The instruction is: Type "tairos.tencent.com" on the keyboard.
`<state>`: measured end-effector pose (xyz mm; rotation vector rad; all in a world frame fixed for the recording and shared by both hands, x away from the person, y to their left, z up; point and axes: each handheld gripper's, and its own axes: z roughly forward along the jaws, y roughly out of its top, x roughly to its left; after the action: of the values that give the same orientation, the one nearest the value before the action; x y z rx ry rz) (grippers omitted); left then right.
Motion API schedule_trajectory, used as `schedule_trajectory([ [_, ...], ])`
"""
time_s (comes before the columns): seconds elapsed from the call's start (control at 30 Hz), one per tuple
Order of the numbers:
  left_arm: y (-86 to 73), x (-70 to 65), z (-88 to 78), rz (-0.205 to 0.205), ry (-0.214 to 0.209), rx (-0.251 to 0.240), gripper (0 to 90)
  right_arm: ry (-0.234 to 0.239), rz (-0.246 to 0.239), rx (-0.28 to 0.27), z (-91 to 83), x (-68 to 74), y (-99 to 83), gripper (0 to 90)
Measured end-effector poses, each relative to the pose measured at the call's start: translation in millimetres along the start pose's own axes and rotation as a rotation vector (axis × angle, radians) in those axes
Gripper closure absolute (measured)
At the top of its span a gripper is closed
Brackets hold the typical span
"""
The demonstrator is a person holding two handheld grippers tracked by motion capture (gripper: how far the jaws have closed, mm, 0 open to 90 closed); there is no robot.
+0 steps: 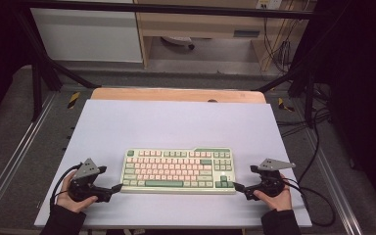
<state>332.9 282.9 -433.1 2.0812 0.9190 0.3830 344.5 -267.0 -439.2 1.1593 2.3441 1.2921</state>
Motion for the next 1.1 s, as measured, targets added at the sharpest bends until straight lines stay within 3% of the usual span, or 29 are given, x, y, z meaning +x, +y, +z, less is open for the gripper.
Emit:
schedule_trajectory([
  [0.5,2.8,-1.2,-1.0,-0.003,-0.005,-0.004,9.9,0.002,-0.003,0.000,-0.2,0.1,0.0,0.5],
  [1.1,20.0,-13.5,-1.6,-0.011,-0.017,-0.030,15.2,0.003,0.000,-0.004,-0.8,-0.1,0.5,0.5],
])
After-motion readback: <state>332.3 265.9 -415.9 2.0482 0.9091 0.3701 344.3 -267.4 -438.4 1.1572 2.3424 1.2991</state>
